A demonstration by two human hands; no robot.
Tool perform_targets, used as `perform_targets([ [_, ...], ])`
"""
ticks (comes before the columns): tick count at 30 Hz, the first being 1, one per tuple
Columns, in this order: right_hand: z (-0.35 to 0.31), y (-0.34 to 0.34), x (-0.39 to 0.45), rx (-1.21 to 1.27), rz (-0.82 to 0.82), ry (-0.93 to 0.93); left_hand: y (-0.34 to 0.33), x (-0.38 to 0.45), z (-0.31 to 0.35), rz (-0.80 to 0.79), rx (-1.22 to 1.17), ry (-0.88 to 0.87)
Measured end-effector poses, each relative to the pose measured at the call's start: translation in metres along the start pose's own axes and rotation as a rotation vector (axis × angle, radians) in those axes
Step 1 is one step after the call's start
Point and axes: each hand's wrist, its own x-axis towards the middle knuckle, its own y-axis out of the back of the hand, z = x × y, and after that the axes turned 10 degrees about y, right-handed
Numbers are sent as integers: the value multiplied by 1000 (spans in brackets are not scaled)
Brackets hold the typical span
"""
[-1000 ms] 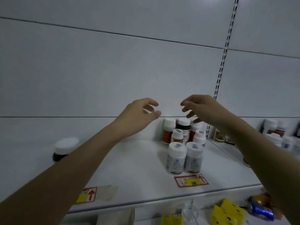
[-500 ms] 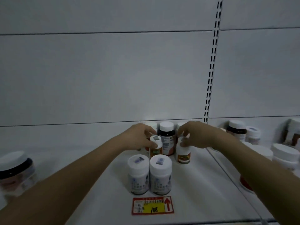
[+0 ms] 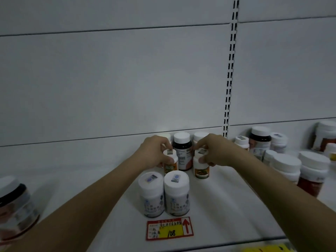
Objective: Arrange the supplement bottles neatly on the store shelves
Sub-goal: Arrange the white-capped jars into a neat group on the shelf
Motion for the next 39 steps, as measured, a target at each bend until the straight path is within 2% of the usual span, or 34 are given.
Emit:
perform_targets([
  [8, -32, 14, -18, -34, 72, -71, 22, -13, 16, 75, 123, -130],
  [12, -51, 71, -53, 130, 199, -29, 66, -33, 54, 97, -84, -226],
  [16, -59, 118, -96, 334, 262, -66, 87, -64, 107, 8, -300, -308],
  [19, -54, 144, -124, 391, 313, -62, 84, -87, 143, -63, -350, -334],
  [27, -3, 202, -208, 400, 427, -75, 39, -141, 228, -139, -319, -354],
  [31, 36, 228, -264, 376, 456, -100, -4, -166, 275, -189, -261, -312],
  [39, 122, 274, -351, 350, 522, -134, -101, -188, 365, -178, -244, -320],
])
